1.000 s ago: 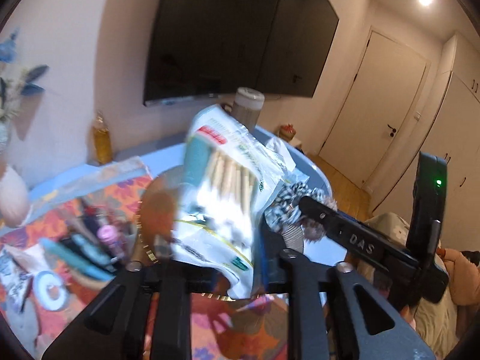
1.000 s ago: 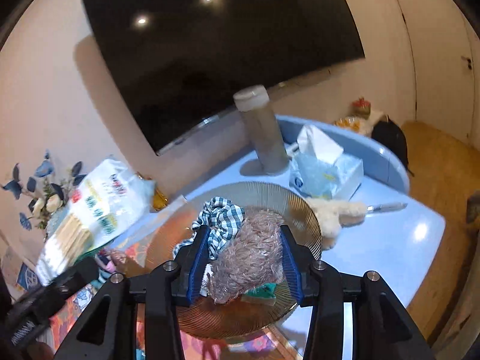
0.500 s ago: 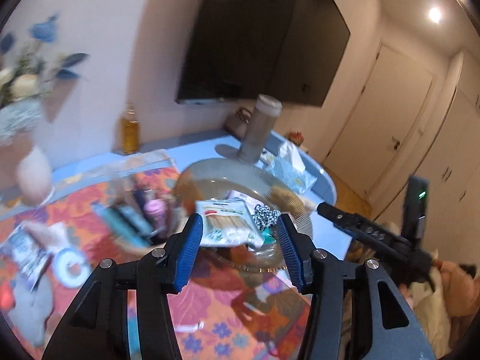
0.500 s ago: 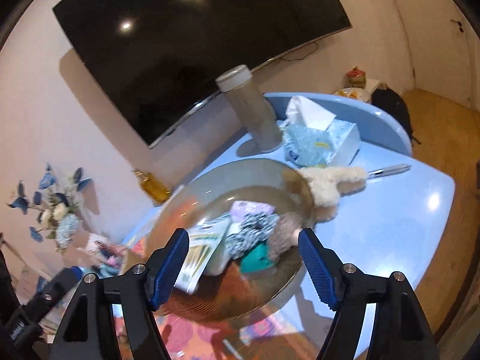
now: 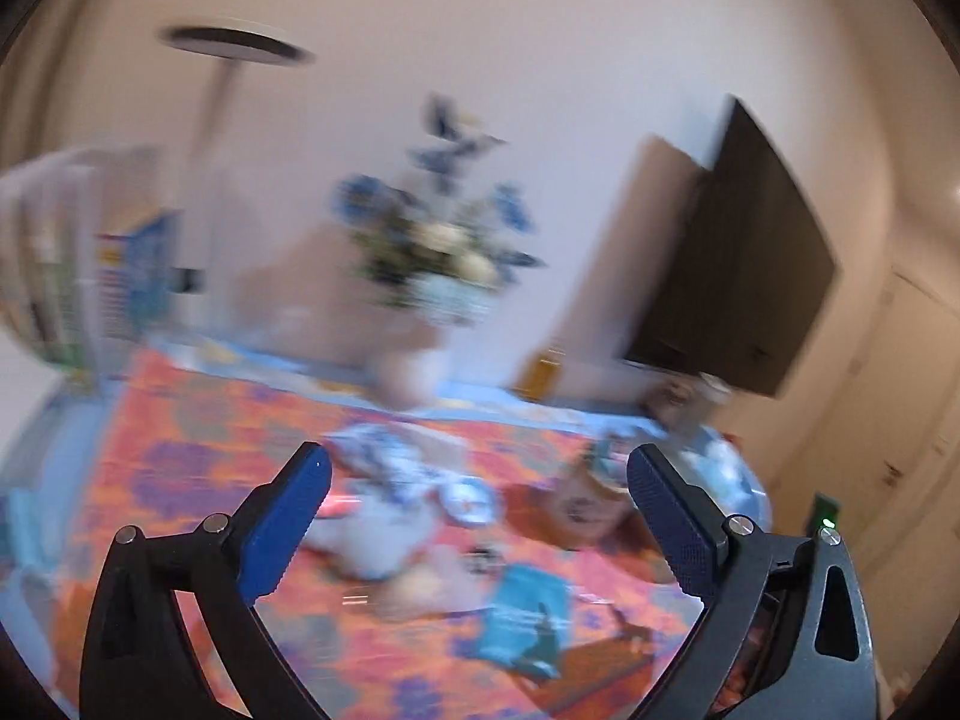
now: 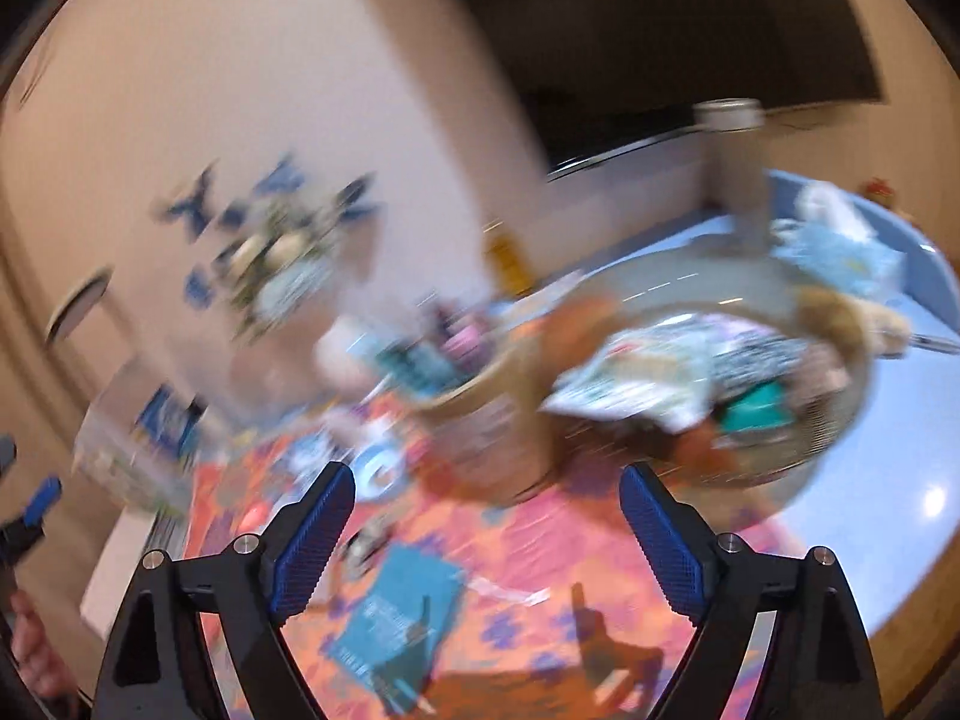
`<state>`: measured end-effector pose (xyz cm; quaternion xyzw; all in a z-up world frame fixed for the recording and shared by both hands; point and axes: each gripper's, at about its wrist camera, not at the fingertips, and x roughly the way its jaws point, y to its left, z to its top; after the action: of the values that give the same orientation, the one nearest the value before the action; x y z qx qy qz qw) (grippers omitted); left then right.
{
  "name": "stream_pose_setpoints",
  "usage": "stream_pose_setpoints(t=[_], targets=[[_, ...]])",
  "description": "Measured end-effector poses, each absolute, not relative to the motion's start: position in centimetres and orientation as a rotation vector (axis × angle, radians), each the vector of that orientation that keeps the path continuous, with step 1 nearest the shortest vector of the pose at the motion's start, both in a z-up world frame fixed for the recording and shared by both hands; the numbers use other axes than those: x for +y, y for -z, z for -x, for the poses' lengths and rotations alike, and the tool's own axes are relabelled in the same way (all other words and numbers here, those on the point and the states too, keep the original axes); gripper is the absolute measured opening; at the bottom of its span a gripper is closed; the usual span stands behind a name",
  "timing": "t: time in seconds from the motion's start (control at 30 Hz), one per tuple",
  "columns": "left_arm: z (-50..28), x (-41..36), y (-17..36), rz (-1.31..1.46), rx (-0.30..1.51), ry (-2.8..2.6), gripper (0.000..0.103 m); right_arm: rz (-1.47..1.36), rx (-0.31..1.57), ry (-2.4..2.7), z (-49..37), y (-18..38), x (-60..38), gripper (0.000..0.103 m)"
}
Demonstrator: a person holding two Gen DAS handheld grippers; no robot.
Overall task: Organize soft objects
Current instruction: 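Move both tools back over the tablecloth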
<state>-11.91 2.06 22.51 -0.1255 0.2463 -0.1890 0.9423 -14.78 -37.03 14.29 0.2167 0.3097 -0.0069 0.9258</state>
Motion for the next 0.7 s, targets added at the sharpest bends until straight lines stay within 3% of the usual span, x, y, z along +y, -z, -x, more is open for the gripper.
stream_pose_setpoints(t=[0.13, 0.33, 0.53, 0.7], targets=[[10.9, 5.2, -19.9, 0.224, 0.54, 0.236, 0.099, -0.363, 0.683, -0.092, 13.3, -12.3, -31.9, 0.089], [8.1, 7.5, -11.4, 0.223, 0.671, 0.163, 0.099, -0.273, 0.757, -0.143, 11.9, -8.0, -27.8, 0.089], [5.7, 7.2, -3.7, 0.164, 0.765, 0.134, 0.099, -0.282, 0.806, -0.123, 10.8, -5.0, -27.4, 0.089], [4.4, 7.1, -0.7, 0.181, 0.834, 0.154, 0.099, -0.288, 0.838, -0.089, 10.3, -3.3, -27.9, 0.089]])
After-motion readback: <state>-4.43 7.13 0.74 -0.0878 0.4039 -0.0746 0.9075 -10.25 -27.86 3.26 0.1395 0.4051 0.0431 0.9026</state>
